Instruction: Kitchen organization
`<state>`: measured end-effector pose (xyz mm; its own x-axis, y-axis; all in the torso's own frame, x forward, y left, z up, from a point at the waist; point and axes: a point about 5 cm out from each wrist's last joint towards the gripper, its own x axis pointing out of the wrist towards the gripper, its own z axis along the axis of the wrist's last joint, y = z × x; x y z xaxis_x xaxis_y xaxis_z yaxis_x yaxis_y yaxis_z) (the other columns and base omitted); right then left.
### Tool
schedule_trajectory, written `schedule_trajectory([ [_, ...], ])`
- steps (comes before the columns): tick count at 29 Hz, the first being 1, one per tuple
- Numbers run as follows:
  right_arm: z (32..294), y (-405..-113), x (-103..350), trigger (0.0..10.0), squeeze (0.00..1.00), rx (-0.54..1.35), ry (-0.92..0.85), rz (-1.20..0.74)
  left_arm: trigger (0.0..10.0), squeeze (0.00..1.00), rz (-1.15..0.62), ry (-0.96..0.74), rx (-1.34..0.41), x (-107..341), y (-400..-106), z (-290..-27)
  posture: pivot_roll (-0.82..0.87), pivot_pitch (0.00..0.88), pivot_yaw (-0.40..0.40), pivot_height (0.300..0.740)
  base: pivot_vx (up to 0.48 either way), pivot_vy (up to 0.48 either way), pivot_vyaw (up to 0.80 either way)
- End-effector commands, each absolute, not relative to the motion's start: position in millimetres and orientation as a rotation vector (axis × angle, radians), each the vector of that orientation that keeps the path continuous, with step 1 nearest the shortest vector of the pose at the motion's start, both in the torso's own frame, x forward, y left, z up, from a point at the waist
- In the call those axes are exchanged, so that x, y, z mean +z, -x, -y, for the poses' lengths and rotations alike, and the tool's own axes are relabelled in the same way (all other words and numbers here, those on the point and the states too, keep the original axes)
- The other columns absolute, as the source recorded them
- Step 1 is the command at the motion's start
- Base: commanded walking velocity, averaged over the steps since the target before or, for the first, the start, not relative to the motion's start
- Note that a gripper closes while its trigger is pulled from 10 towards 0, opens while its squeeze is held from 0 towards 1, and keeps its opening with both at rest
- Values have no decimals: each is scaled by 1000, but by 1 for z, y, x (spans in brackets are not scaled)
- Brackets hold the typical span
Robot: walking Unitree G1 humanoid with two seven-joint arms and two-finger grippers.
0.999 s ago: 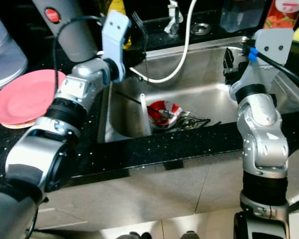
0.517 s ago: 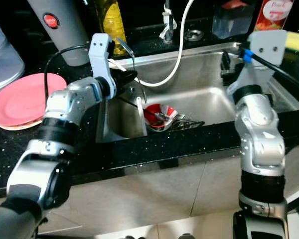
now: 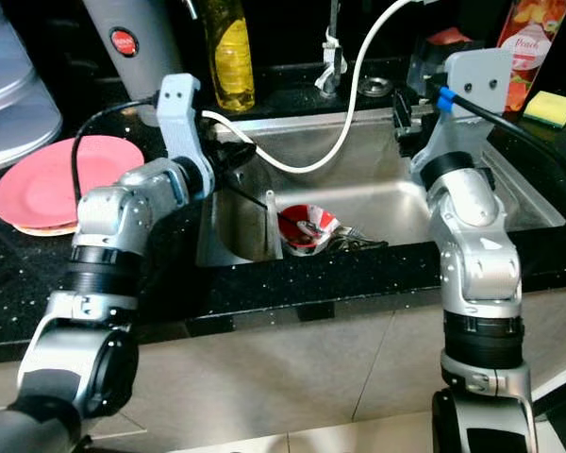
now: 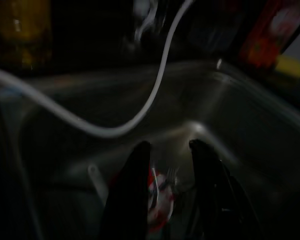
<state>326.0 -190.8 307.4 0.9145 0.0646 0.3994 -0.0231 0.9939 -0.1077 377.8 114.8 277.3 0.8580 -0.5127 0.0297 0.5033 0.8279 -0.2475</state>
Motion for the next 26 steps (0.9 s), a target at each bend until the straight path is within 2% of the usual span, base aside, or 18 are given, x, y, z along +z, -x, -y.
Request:
schedule_trajectory([
  [1,191,-324,306,10000,0,47,100,419,10000,0,37,280,-545,288,-375,-116,-11,32,32,740,0,0,0],
  [4,191,-324,305,10000,0,44,99,419,10000,0,82,289,-532,293,-374,-120,-15,31,51,740,0,0,0],
  [9,192,-323,304,10000,0,40,96,424,10000,0,96,207,-482,295,-372,-126,-17,28,56,740,0,0,0],
  [15,190,-321,302,10000,0,43,93,423,10000,0,4,8,-348,277,-375,-140,-21,24,66,740,0,0,0],
  [16,189,-320,299,10000,0,50,91,416,10000,0,8,-100,-341,276,-372,-145,-15,25,64,740,0,0,0],
  [20,189,-319,297,10000,0,52,89,412,10000,0,23,-130,-328,281,-370,-150,-6,26,60,740,0,0,0],
  [26,187,-320,295,10000,0,59,78,408,10000,0,37,-189,-238,289,-370,-174,10,27,52,740,0,0,0],
])
